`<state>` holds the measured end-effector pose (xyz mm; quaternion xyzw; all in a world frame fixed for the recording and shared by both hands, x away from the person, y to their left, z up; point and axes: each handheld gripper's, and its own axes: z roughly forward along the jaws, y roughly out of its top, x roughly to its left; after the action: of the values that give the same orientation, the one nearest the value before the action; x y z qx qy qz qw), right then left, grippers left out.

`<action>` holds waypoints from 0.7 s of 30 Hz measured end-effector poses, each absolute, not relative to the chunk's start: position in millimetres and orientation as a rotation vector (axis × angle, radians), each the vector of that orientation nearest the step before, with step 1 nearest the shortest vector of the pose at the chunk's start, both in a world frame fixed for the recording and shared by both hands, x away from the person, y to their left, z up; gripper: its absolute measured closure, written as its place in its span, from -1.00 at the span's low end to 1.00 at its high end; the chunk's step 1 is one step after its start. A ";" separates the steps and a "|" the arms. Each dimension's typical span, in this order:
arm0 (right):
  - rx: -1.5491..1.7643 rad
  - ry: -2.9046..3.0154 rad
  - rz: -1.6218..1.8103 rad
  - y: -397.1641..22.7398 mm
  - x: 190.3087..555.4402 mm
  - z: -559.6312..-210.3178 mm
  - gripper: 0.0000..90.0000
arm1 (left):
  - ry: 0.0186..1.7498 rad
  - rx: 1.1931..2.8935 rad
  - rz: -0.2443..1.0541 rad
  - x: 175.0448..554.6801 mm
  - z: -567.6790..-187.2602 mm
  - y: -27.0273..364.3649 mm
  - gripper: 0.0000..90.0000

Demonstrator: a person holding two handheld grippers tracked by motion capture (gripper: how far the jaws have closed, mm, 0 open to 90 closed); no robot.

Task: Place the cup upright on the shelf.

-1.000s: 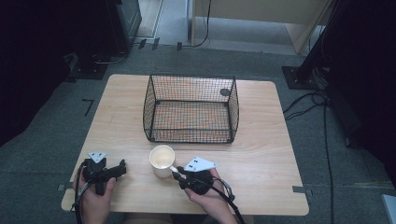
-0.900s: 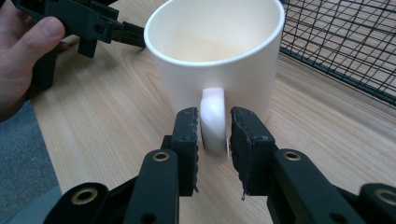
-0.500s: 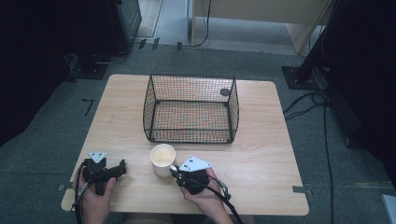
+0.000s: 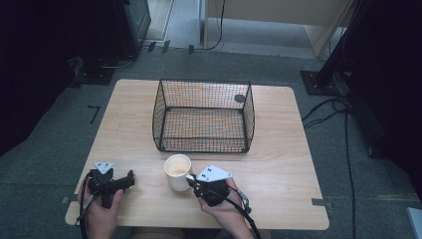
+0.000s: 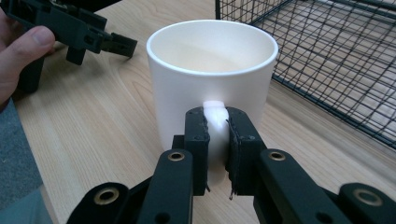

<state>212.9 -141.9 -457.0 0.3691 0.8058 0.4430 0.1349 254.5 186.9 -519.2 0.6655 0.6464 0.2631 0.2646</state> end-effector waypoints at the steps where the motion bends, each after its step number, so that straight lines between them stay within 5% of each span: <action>1: 1.069 2.334 1.288 -143.8 212.8 -455.7 0.79 | 1.747 1.798 0.711 254.5 -519.2 186.9 -0.95; 21: 1.050 2.267 1.376 -172.0 216.2 -412.8 0.79 | 1.747 1.795 0.711 254.6 -519.3 186.7 -0.95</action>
<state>216.2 -172.0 -412.8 0.3644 0.7865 0.4773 0.1441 254.6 186.7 -519.3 0.6645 0.6469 0.2633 0.2655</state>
